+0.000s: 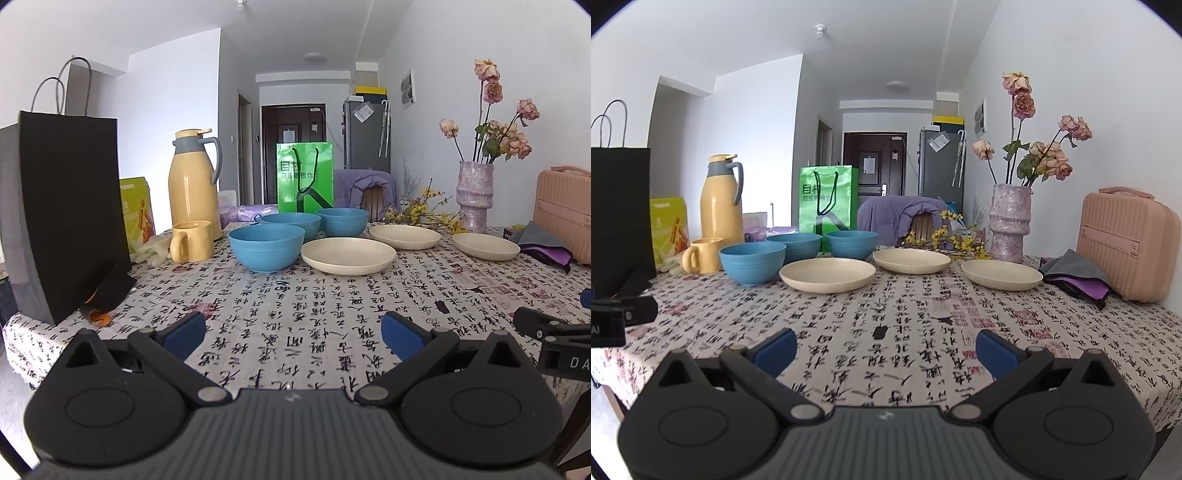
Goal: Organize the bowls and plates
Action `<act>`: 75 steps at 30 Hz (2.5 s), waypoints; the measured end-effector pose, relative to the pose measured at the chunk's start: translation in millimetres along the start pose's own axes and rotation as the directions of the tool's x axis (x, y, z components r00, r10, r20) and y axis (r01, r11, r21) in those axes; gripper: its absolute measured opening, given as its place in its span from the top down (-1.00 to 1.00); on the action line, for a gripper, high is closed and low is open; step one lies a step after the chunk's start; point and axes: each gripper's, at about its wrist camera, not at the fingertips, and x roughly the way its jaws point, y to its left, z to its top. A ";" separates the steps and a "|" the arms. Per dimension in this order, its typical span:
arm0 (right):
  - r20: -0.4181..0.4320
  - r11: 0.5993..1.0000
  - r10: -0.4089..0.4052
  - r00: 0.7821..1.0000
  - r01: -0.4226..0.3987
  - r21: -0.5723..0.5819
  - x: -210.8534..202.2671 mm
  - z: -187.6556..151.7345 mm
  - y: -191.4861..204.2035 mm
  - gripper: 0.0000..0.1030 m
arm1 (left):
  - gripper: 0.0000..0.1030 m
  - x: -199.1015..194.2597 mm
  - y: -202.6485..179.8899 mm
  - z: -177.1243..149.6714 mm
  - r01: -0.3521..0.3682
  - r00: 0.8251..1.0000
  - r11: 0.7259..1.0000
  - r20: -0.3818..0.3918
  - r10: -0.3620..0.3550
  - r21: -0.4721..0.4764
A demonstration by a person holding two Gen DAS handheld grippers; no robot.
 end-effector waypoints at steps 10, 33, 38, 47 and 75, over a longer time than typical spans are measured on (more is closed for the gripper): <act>-0.011 0.996 -0.066 0.998 0.067 0.061 38.8 12.5 -24.7 -1.00 | -1.00 43.9 -25.4 19.3 0.061 0.998 0.998 -0.014 -0.061 0.031; -0.040 0.941 -0.327 0.944 0.329 0.080 194.6 76.1 -209.7 -1.00 | -1.00 232.0 -210.8 107.5 0.411 0.910 0.885 -0.053 -0.410 0.220; -0.142 0.936 -0.296 0.945 0.316 0.154 251.4 86.1 -257.9 -1.00 | -1.00 292.7 -258.4 112.0 0.480 0.877 0.846 -0.141 -0.459 0.232; -0.287 0.933 -0.221 0.932 0.288 0.216 348.0 88.5 -307.9 -0.83 | -0.86 404.2 -316.5 114.4 0.479 0.865 0.864 -0.251 -0.434 0.156; -0.376 0.914 -0.156 0.913 0.278 0.295 382.0 82.8 -333.1 0.82 | 0.68 425.9 -322.9 109.7 0.493 0.799 0.870 -0.385 -0.463 -0.021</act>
